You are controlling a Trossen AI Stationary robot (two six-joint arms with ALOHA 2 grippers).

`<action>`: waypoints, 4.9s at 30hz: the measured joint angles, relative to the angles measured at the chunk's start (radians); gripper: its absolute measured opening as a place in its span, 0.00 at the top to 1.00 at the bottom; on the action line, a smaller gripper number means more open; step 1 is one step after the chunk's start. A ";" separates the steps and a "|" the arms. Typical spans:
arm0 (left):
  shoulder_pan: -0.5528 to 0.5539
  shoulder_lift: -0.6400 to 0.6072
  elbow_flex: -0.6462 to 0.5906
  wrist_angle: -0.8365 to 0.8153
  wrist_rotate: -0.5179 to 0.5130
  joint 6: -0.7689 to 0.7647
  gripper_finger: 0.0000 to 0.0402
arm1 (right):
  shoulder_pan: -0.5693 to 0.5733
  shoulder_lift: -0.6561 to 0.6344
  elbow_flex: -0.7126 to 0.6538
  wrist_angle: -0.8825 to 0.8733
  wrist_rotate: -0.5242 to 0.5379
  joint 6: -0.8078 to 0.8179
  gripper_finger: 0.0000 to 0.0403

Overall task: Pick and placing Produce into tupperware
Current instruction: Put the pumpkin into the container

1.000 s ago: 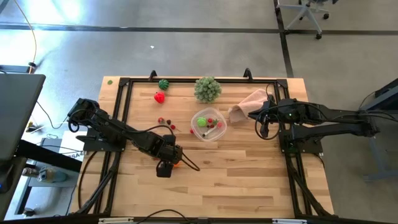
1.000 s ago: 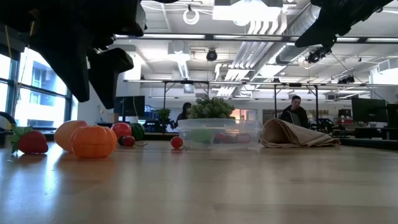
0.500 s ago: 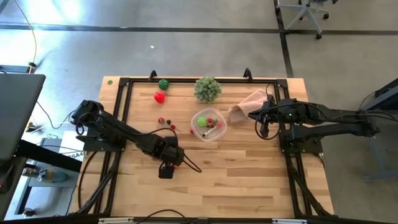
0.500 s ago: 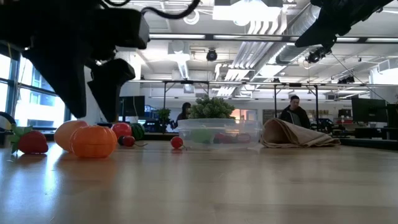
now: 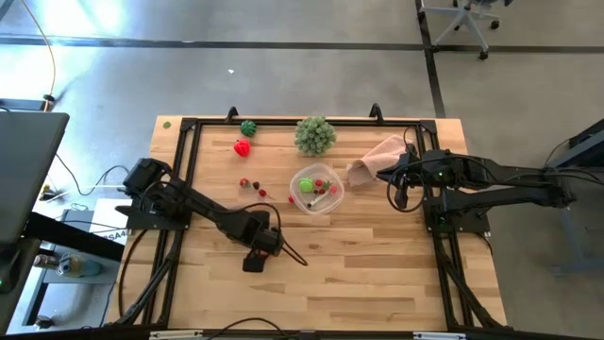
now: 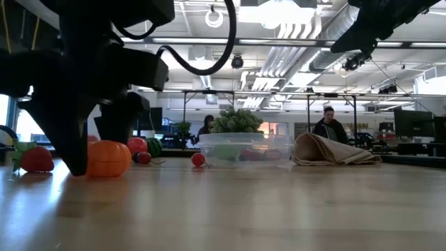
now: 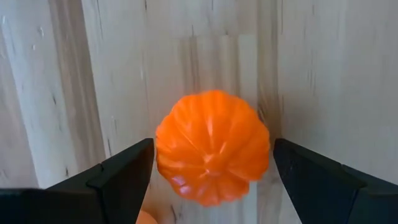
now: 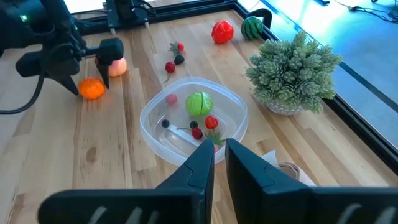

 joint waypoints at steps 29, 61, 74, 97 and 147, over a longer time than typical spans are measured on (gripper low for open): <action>0.000 0.003 0.000 0.032 -0.026 0.000 0.41 | 0.000 0.000 0.000 0.000 0.003 0.000 0.93; 0.000 0.003 0.000 0.045 -0.026 -0.001 0.41 | 0.000 0.000 0.000 0.000 0.000 0.000 0.93; 0.001 0.003 0.002 0.049 -0.025 -0.003 0.36 | 0.000 0.000 0.000 0.000 0.000 0.000 0.93; 0.247 0.003 0.670 -0.146 -0.138 0.408 0.52 | 0.000 0.000 0.000 0.000 0.003 0.000 0.93; 0.063 0.128 0.346 0.246 0.110 0.296 0.29 | 0.000 0.000 0.000 0.000 0.000 0.000 0.93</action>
